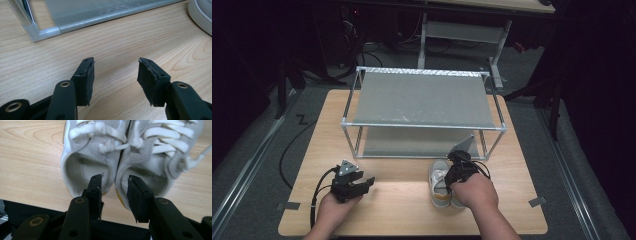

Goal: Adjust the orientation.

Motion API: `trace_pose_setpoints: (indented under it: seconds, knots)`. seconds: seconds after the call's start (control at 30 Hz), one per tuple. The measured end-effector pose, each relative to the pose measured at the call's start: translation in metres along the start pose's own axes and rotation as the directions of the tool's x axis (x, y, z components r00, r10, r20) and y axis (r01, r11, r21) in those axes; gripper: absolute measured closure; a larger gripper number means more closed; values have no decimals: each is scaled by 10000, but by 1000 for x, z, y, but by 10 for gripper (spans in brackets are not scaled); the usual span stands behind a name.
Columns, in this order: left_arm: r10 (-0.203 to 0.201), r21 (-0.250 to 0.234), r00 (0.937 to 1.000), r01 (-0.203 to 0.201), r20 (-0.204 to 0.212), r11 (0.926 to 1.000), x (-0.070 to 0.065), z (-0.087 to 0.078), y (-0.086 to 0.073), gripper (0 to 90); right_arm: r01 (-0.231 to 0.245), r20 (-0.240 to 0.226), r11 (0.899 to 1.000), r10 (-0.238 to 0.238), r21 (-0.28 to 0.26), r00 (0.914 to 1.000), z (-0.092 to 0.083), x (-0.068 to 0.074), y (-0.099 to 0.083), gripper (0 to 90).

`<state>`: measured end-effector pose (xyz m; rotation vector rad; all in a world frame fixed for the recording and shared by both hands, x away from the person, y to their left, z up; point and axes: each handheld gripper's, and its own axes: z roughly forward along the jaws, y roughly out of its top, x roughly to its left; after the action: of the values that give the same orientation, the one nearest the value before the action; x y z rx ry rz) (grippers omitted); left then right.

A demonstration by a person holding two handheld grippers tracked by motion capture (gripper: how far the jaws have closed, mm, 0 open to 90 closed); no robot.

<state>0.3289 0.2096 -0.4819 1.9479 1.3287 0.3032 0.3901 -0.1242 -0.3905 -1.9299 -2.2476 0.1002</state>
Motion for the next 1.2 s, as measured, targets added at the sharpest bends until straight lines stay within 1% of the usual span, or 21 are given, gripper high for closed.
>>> trace_pose_setpoints:
  seconds: [0.07,0.13,0.17,0.2,0.27,0.3,0.33,0.4,0.43,0.47,0.57,0.63,0.77,0.87,0.9,0.97,1.0,1.07,1.13,1.17,1.2]
  knots:
    - [43,38,10000,-43,4,10000,-1,1,0,476,-189,112,9997,191,-173,9998,3,0,1,659]
    - [70,42,10000,-70,-8,10000,-1,1,0,475,-166,172,9997,169,-179,9997,4,0,1,662]
    - [93,41,10000,-93,-18,9999,-1,1,0,475,-273,199,9995,276,-160,9994,6,0,2,662]
    - [104,48,9999,-104,-24,9999,-2,1,0,475,-314,219,9995,316,-99,9993,12,1,2,663]
    - [158,74,9999,-157,-28,9998,-2,2,0,475,-310,284,9995,311,-49,9991,16,2,3,664]
    - [165,77,9999,-165,-46,9998,-2,2,0,474,-239,371,9997,241,-70,9990,22,3,3,707]
    - [165,77,9999,-165,-46,9998,-2,2,0,474,-239,371,9997,241,-70,9990,22,3,3,707]
    - [168,77,9998,-168,-42,9998,-2,2,0,473,-41,649,9998,55,-214,9979,25,6,3,771]
    - [175,76,9998,-175,-47,9998,-2,1,0,473,112,787,9994,-87,-318,9969,24,6,1,802]
    - [175,76,9998,-175,-47,9998,-2,1,0,473,112,787,9994,-87,-318,9969,24,6,1,802]
    - [172,66,9998,-171,-42,9998,-2,2,0,473,300,1188,9992,-264,-281,9926,23,5,-1,817]
    - [176,93,9998,-175,-51,9998,-2,2,0,473,344,1167,9982,-284,-499,9928,18,2,-3,823]
    - [193,109,9998,-193,-59,9998,-3,3,0,473,502,1139,9964,-421,-690,9926,14,1,-5,825]
    - [205,120,9998,-204,-69,9997,-3,3,-1,473,762,1365,9939,-649,-793,9885,8,4,-7,828]
    - [205,120,9998,-204,-69,9997,-3,3,-1,473,762,1365,9939,-649,-793,9885,8,4,-7,828]
    - [209,107,9998,-208,-63,9997,-3,3,-1,473,808,1420,9919,-664,-984,9876,4,4,-7,828]
    - [213,106,9998,-212,-64,9997,-3,3,-1,473,745,1387,9894,-569,-1247,9887,0,4,-7,828]
    - [203,113,9998,-202,-64,9997,-3,3,0,473,723,1403,9887,-537,-1310,9887,-2,4,-6,828]
    - [209,120,9998,-208,-62,9997,-3,3,0,473,789,1503,9829,-538,-1665,9872,-5,4,-4,828]
    - [208,118,9998,-207,-47,9997,-2,3,0,473,789,1503,9829,-538,-1665,9872,-5,4,-4,828]
    - [216,116,9998,-216,-31,9997,-2,3,0,473,777,1517,9800,-499,-1834,9872,-6,4,-3,828]
